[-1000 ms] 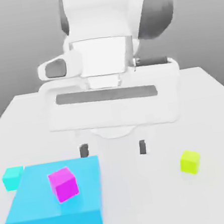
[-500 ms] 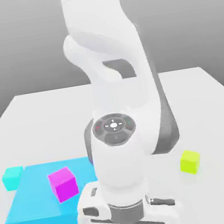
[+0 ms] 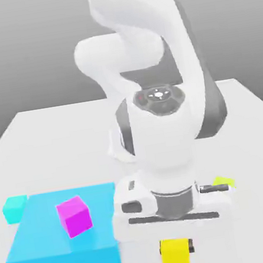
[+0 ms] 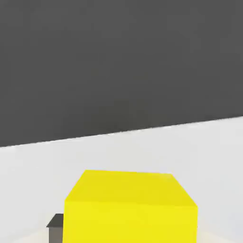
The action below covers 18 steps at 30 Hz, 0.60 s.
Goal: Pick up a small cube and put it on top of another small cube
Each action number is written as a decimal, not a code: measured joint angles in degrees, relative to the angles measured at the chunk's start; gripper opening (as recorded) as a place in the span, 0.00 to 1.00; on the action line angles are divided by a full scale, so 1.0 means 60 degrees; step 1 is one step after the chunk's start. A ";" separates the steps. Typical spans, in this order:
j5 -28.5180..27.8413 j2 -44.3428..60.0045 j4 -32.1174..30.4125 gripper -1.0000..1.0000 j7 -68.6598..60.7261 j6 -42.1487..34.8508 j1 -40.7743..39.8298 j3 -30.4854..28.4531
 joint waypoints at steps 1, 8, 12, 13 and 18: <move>0.0077 -0.0316 -0.0344 0.00 -0.0216 0.0029 0.0140 0.0232; 0.1135 -0.2585 -0.2765 0.00 -0.2111 0.0234 0.2036 0.1336; 0.1419 -0.3151 -0.3742 0.00 -0.2784 0.0664 0.2645 0.1581; 0.1224 -0.2899 -0.3775 0.00 -0.2668 0.0941 0.2633 0.1588; -0.0714 -0.1214 -0.3716 1.00 -0.1334 0.2485 0.2665 0.1078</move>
